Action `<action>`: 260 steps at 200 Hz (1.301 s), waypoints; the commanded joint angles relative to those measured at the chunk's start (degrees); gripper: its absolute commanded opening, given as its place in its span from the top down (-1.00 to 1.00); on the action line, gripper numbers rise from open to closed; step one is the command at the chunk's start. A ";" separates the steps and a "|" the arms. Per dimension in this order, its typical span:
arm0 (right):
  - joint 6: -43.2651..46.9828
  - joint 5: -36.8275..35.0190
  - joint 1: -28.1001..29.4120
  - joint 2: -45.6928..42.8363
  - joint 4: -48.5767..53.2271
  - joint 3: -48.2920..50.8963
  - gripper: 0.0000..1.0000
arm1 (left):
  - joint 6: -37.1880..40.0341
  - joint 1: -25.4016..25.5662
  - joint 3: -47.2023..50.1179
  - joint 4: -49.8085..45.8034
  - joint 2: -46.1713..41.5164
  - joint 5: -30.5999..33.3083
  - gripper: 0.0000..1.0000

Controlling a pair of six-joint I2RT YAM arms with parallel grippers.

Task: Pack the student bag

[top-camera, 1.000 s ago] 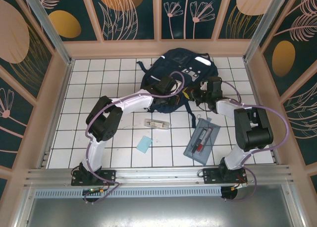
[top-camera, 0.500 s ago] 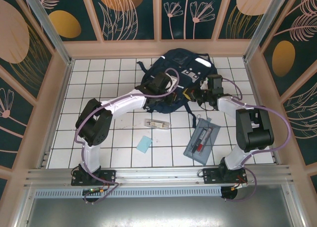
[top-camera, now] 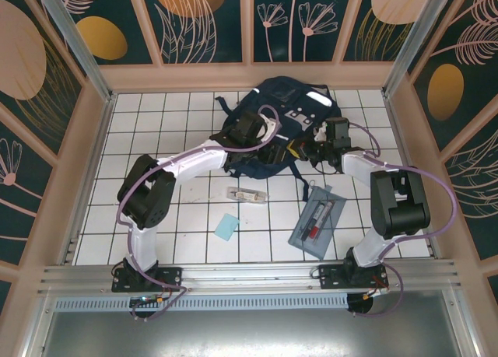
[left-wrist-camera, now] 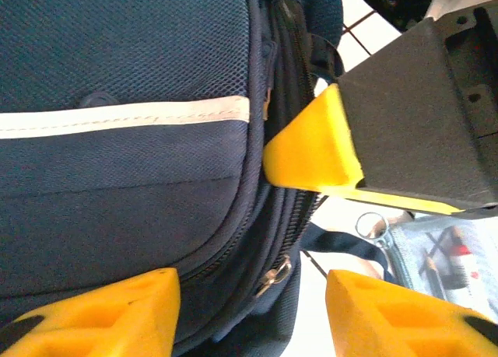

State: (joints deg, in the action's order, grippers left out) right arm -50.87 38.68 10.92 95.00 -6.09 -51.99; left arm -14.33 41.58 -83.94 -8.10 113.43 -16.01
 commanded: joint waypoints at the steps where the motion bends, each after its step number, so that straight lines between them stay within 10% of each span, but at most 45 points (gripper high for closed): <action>1: 3.43 1.09 -0.54 2.19 1.50 -2.29 0.55 | -1.86 0.00 1.75 1.47 2.69 -2.64 -0.04; 24: 4.92 -1.32 -1.21 2.14 3.74 -1.38 0.18 | -4.24 0.04 6.02 2.43 0.32 2.16 -0.01; 71: 5.24 -4.81 0.84 -3.43 8.36 -1.00 0.15 | -9.41 -0.40 11.25 4.67 -2.63 12.32 -0.04; 196: -1.51 -7.65 5.96 7.89 0.11 -3.28 0.05 | -18.71 -2.70 20.75 17.12 -7.41 6.85 -0.14; 241: 1.52 -8.09 5.95 14.29 3.58 -9.12 0.15 | -19.33 -3.17 21.72 13.65 -8.75 6.87 -0.13; 260: 0.72 -7.17 5.82 16.82 1.52 -8.85 0.58 | -18.50 -3.09 22.58 13.25 -9.99 9.18 -0.14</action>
State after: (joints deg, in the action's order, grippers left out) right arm -50.92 34.79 17.26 107.87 -0.82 -59.20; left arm -32.49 38.54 -62.89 7.31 106.19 -9.21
